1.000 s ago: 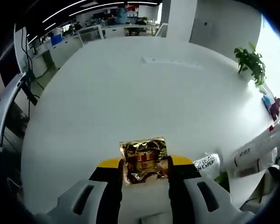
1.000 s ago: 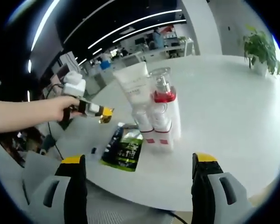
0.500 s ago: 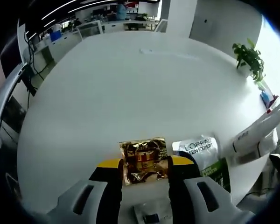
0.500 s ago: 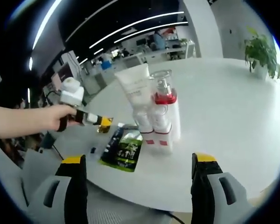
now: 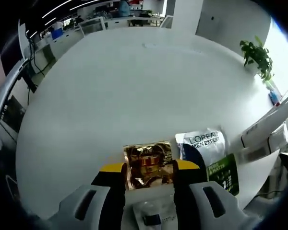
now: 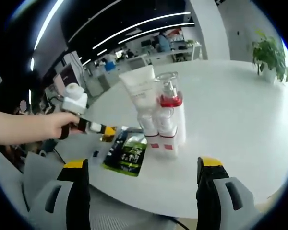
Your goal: Arrange the skincare products in the storage area until every visible bottle or jar stands upright without overlapping.
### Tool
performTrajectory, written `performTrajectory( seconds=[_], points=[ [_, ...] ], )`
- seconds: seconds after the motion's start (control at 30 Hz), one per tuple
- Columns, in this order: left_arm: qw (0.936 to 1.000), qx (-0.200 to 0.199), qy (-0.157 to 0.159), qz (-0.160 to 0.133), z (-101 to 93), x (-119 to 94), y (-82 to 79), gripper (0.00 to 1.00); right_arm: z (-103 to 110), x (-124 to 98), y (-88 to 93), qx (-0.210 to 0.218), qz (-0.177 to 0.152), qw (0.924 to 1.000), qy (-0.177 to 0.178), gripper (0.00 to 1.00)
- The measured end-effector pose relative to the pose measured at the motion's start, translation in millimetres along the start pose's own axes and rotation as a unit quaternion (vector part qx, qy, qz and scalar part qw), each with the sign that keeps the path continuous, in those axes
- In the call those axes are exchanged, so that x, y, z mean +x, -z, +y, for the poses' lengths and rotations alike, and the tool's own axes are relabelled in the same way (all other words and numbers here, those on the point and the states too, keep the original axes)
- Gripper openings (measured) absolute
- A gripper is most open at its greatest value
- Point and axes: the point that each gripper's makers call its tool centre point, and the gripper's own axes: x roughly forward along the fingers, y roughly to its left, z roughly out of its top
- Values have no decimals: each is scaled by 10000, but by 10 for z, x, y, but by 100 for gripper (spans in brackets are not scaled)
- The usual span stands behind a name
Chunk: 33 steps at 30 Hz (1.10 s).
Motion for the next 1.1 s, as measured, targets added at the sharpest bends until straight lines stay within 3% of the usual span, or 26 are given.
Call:
performTrajectory(
  seconds=[0.37, 0.73, 0.93, 1.1],
  points=[
    [9998, -181, 22, -6, -28, 31, 28, 40, -18, -11, -8, 40, -13, 10000, 52, 92],
    [9999, -170, 22, -8, -20, 9, 22, 48, -15, -13, -7, 9, 8, 10000, 60, 92],
    [9997, -228, 22, -119, 34, -79, -20, 48, -7, -10, -7, -35, 15, 10000, 38, 92],
    [9980, -455, 137, -412, 80, -188, -116, 51, 6, -7, -13, -29, -3, 10000, 2, 92]
  ],
)
